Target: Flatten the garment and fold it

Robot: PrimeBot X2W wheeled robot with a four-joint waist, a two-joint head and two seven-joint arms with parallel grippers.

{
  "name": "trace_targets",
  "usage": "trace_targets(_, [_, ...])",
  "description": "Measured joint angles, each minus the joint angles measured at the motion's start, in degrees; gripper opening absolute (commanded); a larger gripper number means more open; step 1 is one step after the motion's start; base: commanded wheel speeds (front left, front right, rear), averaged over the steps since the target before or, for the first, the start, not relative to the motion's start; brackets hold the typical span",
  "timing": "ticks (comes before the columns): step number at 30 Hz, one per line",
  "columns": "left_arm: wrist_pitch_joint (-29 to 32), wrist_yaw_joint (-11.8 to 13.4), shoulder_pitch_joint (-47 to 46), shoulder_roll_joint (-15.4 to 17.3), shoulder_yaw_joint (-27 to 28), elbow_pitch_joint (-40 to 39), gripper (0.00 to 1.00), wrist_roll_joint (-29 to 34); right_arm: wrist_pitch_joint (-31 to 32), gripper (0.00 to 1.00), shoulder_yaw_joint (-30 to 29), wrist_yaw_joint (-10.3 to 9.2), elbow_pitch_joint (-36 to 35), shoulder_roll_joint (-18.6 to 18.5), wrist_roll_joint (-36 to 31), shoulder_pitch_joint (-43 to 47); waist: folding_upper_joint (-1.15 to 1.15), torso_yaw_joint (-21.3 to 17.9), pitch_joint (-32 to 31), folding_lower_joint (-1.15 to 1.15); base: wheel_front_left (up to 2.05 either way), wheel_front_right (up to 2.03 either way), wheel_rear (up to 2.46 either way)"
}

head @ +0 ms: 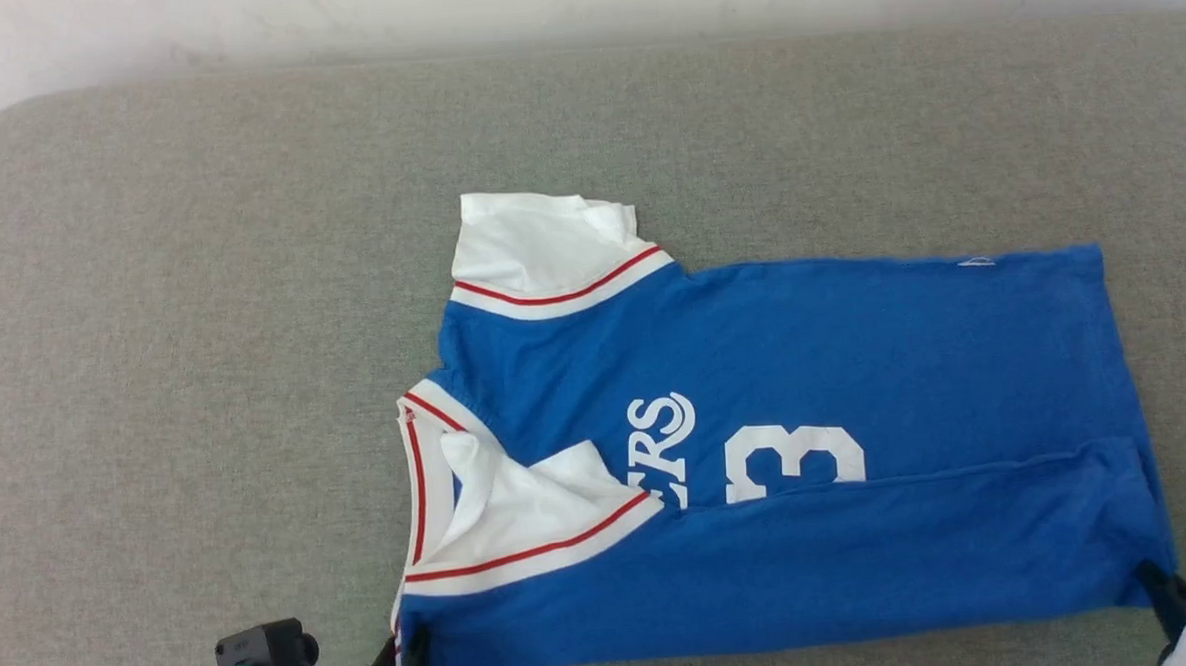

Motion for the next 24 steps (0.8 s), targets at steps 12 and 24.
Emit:
trace_targets(12, [-6.8, -3.2, -2.5, -1.5, 3.2, 4.8, 1.0, -1.1, -5.9, 1.0, 0.6, -0.01, 1.2, -1.0, 0.5, -1.8, 0.0, -1.4, -0.2, 0.0, 0.0, 0.0, 0.0])
trace_targets(24, [-2.9, 3.5, -23.0, 12.0, 7.0, -12.4, 1.0, 15.0, -16.5, 1.0, 2.8, -0.07, -8.9, -3.7, -5.5, -13.0, 0.0, -2.3, 6.0, 0.02, 0.0, 0.0, 0.0])
